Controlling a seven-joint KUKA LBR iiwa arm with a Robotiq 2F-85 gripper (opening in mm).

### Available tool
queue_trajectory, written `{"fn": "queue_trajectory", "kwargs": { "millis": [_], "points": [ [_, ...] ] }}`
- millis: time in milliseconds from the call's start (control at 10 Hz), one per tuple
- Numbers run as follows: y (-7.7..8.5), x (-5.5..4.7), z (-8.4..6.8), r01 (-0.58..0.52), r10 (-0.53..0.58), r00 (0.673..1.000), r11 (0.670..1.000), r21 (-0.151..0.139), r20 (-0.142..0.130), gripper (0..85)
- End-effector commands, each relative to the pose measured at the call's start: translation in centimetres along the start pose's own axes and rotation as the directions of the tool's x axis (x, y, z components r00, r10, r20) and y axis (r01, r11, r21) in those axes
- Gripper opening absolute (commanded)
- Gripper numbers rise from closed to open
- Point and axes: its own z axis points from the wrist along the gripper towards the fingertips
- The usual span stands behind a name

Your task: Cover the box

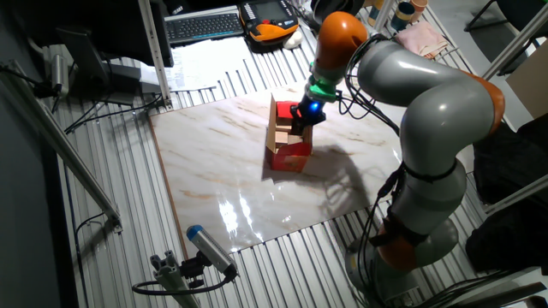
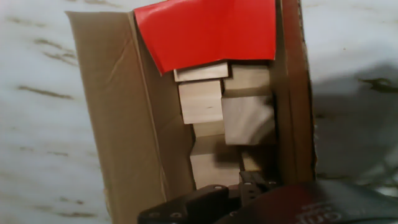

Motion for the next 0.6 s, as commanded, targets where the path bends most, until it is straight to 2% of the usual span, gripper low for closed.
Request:
{"fn": "queue_trajectory", "kwargs": {
  "millis": [0, 100, 200, 400, 500],
  "points": [
    [0.0, 0.0, 0.0, 0.003, -0.003, 1.000, 1.000, -0.017, -0.017, 0.0],
    [0.0, 0.0, 0.0, 0.009, -0.009, 1.000, 1.000, -0.017, -0.019, 0.0],
    [0.1, 0.6, 0.1, 0.011, -0.011, 1.000, 1.000, -0.004, -0.018, 0.0],
    [0.0, 2.9, 0.1, 0.011, -0.011, 1.000, 1.000, -0.004, -0.018, 0.0],
    [-0.3, 3.8, -0.3, 0.009, -0.010, 1.000, 1.000, -0.005, -0.025, 0.0]
  ]
}}
